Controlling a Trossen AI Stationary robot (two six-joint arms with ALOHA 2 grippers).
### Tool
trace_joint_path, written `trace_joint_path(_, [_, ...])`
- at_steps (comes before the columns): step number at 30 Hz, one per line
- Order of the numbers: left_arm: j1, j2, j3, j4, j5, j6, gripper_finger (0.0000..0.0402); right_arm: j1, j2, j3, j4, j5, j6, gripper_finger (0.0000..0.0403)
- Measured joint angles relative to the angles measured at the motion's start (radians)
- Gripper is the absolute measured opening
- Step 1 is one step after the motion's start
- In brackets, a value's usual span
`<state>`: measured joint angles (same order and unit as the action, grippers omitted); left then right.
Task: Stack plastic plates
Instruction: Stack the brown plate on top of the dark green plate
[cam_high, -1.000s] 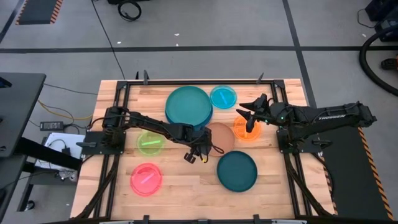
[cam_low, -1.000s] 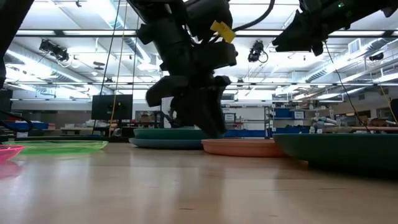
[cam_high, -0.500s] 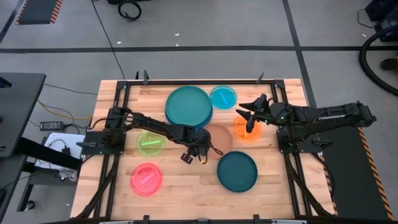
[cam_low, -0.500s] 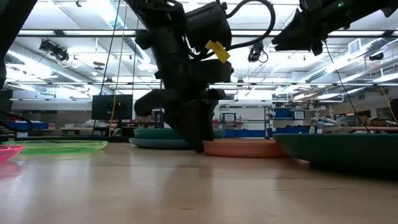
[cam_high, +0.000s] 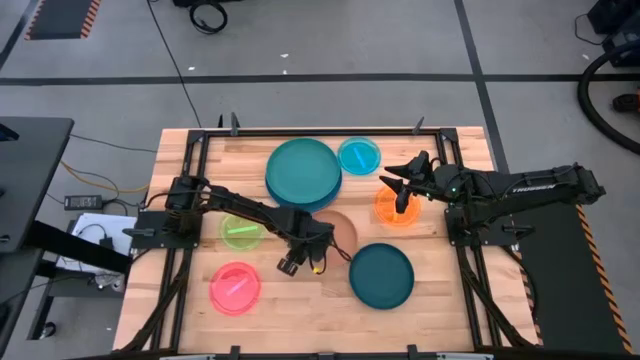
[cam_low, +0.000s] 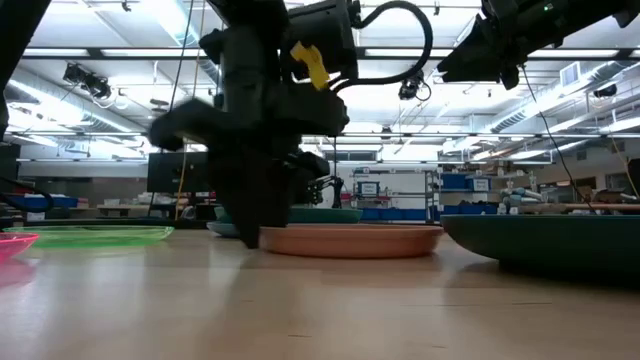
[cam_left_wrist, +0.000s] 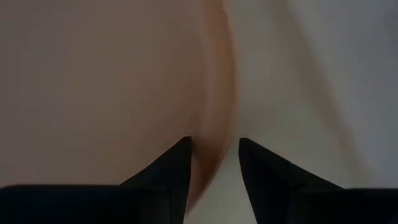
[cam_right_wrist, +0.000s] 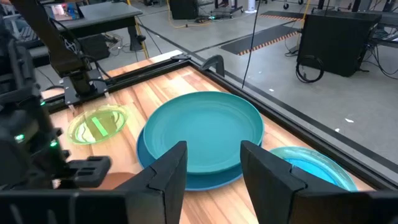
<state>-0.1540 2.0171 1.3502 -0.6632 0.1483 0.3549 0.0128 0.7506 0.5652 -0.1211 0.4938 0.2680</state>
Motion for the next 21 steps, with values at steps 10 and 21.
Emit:
trace_joint_path(10, [-0.063,-0.010,0.075,0.023,0.015,-0.030,0.0142,0.000,0.000,0.000,0.008,0.001,-0.009,0.0160])
trace_joint_path(21, [-0.093,0.000,0.083,0.367,-0.140,0.070,0.0142,-0.002,0.000,0.000,0.016,0.010,-0.009,0.0160])
